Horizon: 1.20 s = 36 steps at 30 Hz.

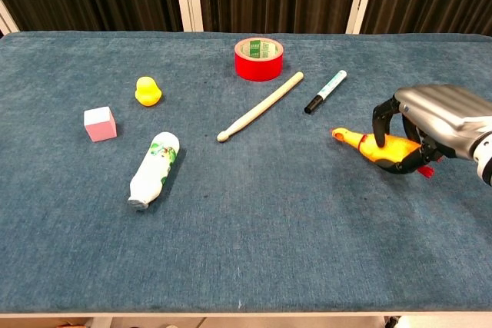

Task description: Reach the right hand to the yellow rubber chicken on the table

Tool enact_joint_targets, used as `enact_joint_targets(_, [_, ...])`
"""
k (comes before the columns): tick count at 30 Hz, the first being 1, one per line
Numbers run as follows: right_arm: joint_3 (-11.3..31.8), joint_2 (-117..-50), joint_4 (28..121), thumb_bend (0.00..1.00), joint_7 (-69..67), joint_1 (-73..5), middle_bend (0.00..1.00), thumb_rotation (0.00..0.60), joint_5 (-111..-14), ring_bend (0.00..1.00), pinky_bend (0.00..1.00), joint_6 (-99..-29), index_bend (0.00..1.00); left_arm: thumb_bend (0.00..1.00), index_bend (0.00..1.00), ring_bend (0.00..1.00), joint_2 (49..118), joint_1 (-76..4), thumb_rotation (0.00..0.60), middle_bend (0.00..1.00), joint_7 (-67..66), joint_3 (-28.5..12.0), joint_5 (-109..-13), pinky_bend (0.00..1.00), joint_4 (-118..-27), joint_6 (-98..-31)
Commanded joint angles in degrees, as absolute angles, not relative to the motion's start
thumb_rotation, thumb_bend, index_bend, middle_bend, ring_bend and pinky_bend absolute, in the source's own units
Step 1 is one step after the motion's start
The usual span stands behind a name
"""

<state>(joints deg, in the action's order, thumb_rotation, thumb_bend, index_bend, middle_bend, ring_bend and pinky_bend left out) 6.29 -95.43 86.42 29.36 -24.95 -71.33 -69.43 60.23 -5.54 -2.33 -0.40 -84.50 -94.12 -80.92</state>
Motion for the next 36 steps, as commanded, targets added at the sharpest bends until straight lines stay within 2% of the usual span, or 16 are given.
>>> enact_joint_targets(1, [6.4,-96.4,84.5,0.52,25.6,-24.3,0.57,0.600,-74.3,0.74,0.85,-71.9,0.65,0.29,0.10,0.01,60.2,-5.5,0.600,0.00,-2.2,-0.4,-84.4,0.10,-94.1,-80.9])
enact_joint_targets(12, [8.6,-94.7,84.2,0.53,11.1,-23.1,0.60,0.600,-83.0,0.77,0.89,-79.8,0.67,0.29,0.10,0.01,60.1,-5.5,0.600,0.00,-2.3,-0.5,-84.1,0.10,-94.3,-80.7])
enact_joint_targets(23, [13.4,-91.4,87.7,0.53,-2.7,-23.5,0.60,0.600,-90.6,0.77,0.89,-88.8,0.67,0.29,0.10,0.01,60.0,-5.5,0.600,0.00,-2.5,-0.5,-83.9,0.10,-94.5,-80.6])
enact_joint_targets(32, [17.4,-92.1,87.8,0.53,-7.9,-24.0,0.60,0.600,-92.8,0.77,0.89,-95.0,0.67,0.29,0.10,0.01,59.9,-5.5,0.600,0.00,-2.4,-0.5,-83.7,0.10,-94.6,-80.5])
enact_joint_targets(36, [17.7,-92.3,88.0,0.53,-8.1,-24.0,0.60,0.600,-93.1,0.77,0.89,-95.9,0.67,0.29,0.10,0.01,59.9,-5.5,0.600,0.00,-2.5,-0.5,-83.7,0.10,-94.6,-80.5])
